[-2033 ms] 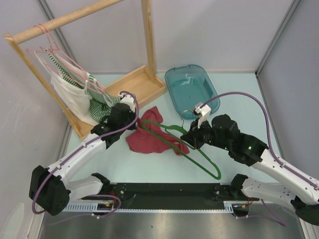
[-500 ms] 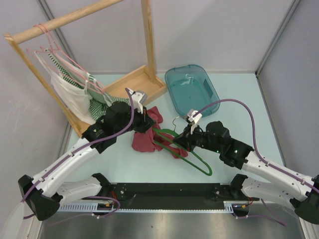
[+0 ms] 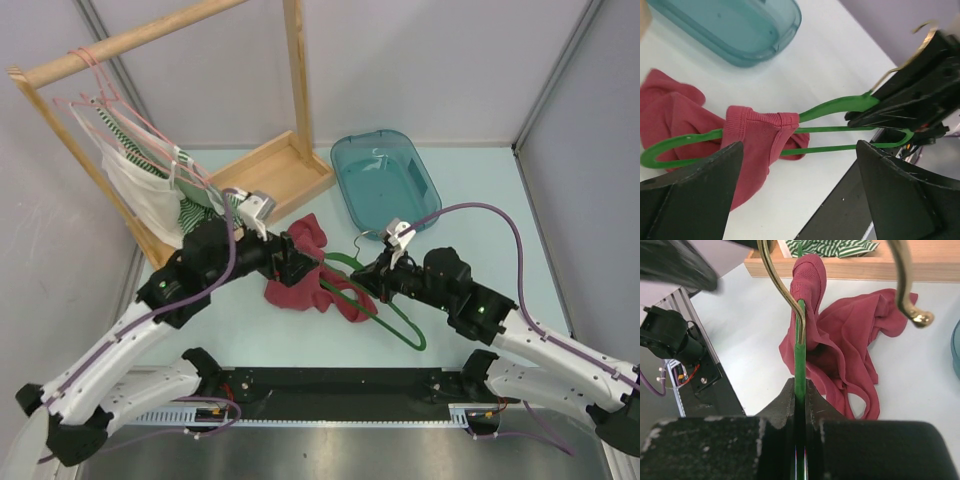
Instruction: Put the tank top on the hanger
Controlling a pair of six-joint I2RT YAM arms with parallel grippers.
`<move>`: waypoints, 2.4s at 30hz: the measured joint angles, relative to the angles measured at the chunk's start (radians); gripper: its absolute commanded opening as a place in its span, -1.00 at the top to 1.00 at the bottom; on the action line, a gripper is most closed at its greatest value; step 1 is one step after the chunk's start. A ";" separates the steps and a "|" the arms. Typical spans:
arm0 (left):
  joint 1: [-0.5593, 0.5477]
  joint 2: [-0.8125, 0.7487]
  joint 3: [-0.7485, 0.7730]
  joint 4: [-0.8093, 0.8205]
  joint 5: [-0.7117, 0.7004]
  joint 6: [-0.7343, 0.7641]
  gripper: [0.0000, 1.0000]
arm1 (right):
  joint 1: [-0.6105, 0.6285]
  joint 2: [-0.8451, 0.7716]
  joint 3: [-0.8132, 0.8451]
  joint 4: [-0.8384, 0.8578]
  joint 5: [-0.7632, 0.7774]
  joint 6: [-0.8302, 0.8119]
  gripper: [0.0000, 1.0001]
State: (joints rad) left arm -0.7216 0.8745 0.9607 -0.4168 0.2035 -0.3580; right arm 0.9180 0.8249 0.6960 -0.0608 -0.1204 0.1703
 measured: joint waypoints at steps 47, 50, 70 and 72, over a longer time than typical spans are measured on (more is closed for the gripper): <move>0.002 -0.003 -0.077 -0.074 0.681 0.489 1.00 | -0.172 0.163 0.336 -0.414 -0.734 -0.232 1.00; 0.002 -0.002 -0.085 -0.080 0.691 0.495 1.00 | -0.173 0.174 0.339 -0.427 -0.746 -0.243 0.76; 0.093 -0.103 -0.183 -0.039 0.116 0.458 1.00 | -0.438 0.117 0.316 -0.372 -0.153 0.031 -0.54; 0.101 -0.102 -0.183 -0.029 0.085 0.449 1.00 | -0.407 0.072 0.242 -0.347 -0.117 0.080 -0.48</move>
State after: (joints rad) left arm -0.6209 0.7723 0.7776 -0.4461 0.2890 0.0910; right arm 0.5110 0.8974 0.9382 -0.4076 -0.2371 0.2508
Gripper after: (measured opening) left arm 0.102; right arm 0.782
